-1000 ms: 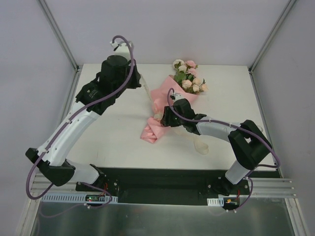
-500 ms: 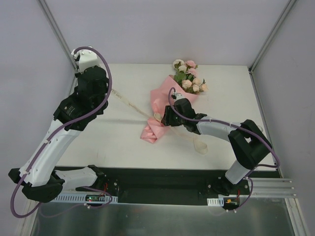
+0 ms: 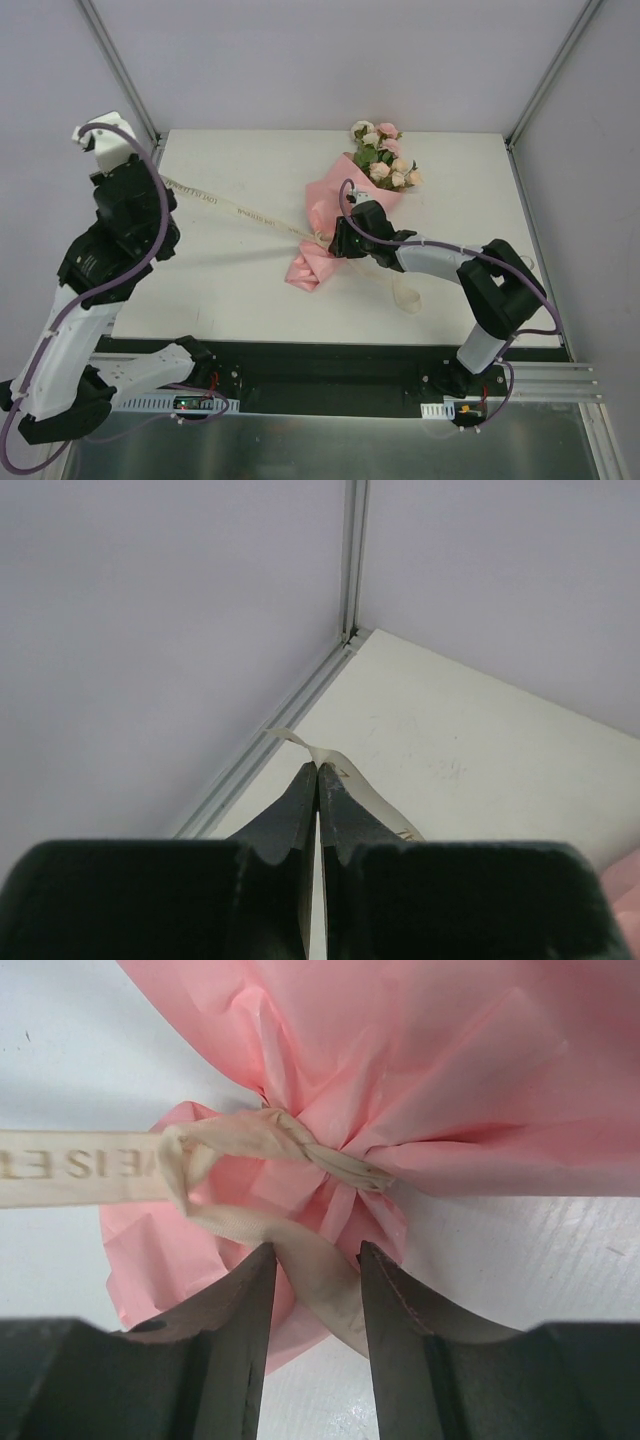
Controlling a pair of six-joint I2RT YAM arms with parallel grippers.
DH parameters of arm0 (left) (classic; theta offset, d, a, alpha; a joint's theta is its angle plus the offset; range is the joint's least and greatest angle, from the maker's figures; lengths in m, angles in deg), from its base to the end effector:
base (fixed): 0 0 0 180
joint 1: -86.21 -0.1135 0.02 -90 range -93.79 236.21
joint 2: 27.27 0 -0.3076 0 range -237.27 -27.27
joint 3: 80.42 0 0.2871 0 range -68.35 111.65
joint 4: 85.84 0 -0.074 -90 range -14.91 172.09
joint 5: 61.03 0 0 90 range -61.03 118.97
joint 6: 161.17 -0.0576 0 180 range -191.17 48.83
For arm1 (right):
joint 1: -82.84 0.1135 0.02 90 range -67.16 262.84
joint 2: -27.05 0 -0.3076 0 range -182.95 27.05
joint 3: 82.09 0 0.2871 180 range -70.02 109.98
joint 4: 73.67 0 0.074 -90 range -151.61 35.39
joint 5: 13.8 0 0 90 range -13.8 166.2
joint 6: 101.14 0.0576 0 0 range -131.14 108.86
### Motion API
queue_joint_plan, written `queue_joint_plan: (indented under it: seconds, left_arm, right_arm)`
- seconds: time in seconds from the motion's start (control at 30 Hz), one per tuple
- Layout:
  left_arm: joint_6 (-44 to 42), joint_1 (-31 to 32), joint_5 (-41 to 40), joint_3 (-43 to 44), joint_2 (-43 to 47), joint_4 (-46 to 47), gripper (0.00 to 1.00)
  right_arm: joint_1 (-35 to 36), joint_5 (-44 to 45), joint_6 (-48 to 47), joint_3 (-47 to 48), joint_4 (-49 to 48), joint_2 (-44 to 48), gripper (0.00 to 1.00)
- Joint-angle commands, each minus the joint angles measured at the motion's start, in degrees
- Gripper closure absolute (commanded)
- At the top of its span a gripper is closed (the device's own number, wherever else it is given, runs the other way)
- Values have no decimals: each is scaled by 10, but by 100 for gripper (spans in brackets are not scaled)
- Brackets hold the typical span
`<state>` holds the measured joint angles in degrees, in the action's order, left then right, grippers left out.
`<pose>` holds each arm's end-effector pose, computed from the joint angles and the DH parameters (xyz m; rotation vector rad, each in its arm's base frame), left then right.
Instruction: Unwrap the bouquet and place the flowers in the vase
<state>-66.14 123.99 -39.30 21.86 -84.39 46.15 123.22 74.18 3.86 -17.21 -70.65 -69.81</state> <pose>0.1519 -0.0500 0.5707 -0.4537 1.5367 0.3823 0.3095 0.2659 0.1914 -0.5126 2.1827 0.5773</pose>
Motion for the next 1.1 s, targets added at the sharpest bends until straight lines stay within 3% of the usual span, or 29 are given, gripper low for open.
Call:
queue_joint_plan:
  seconds: [0.0,0.27,0.43,0.57,0.73,0.9,1.07]
  left_arm:
    - [-19,-3,-13,8,32,6,100]
    - [-34,-3,-39,2,56,7,100]
    - [-21,-3,-33,-71,65,4,100]
    - [3,-3,-22,-137,68,-9,100]
    - [14,-3,-23,-159,69,-18,100]
    - [1,-15,-25,-164,64,-17,100]
    - [21,-24,12,-189,63,-24,100]
  right_arm:
    - [-1,-4,6,24,2,-2,60]
    - [0,15,-6,24,0,8,73]
    - [4,61,-31,31,41,65,76]
    - [4,84,-22,26,86,123,88]
    - [6,73,-9,12,125,162,88]
    - [7,126,-12,-26,177,236,91]
    - [6,160,-13,-68,232,298,88]
